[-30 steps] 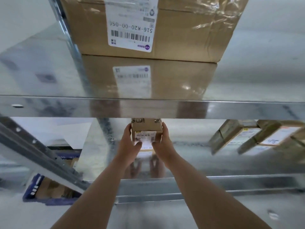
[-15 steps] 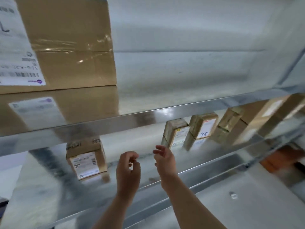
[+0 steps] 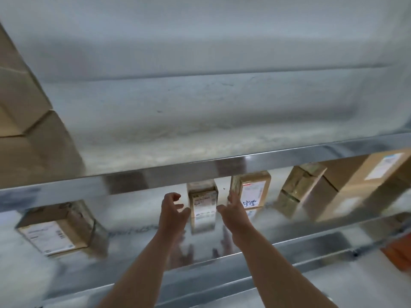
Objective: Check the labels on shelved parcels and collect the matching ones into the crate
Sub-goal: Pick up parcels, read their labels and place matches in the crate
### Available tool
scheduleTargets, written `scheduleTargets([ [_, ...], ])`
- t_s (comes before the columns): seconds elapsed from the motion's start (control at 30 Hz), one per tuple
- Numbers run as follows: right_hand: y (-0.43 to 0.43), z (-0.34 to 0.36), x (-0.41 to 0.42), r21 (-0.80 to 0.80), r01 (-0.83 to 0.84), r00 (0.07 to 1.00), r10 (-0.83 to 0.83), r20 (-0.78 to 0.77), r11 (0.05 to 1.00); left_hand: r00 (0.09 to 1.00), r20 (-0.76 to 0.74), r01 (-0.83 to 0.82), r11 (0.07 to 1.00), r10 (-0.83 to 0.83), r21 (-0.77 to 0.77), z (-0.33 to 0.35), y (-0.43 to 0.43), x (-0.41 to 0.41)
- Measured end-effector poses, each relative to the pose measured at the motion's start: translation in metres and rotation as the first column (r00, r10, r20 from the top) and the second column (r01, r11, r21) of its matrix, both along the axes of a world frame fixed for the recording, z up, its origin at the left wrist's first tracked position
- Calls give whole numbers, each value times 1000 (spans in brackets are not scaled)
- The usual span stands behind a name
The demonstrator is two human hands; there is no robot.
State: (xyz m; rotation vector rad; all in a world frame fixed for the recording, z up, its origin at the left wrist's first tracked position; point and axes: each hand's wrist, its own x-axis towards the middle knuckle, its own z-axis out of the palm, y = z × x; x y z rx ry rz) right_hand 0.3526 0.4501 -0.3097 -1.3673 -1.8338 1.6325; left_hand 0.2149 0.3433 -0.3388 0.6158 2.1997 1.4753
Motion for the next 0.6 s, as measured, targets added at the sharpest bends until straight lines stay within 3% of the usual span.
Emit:
scheduleTargets([
  [0.17,21,-3,-10,-22,-215,976,216,15,976,989,147,-21,999,27,-46,-12,16,6],
  [0.3,20,-11,-12,40,-264,964,265,-30,964,964,259,48,996,-66,73,-17,13,18],
  [0.4,19,-13,-11,77,-244,964,251,-90,967,976,208,39,992,-63,118,-17,10,27],
  [0.53,12,-9,-1,39,-171,970,175,-169,985,998,5,-69,994,69,80,-18,-9,33],
  [0.6,3,-4,6,16,-137,969,138,-206,990,991,82,-121,973,106,197,-12,-23,40],
])
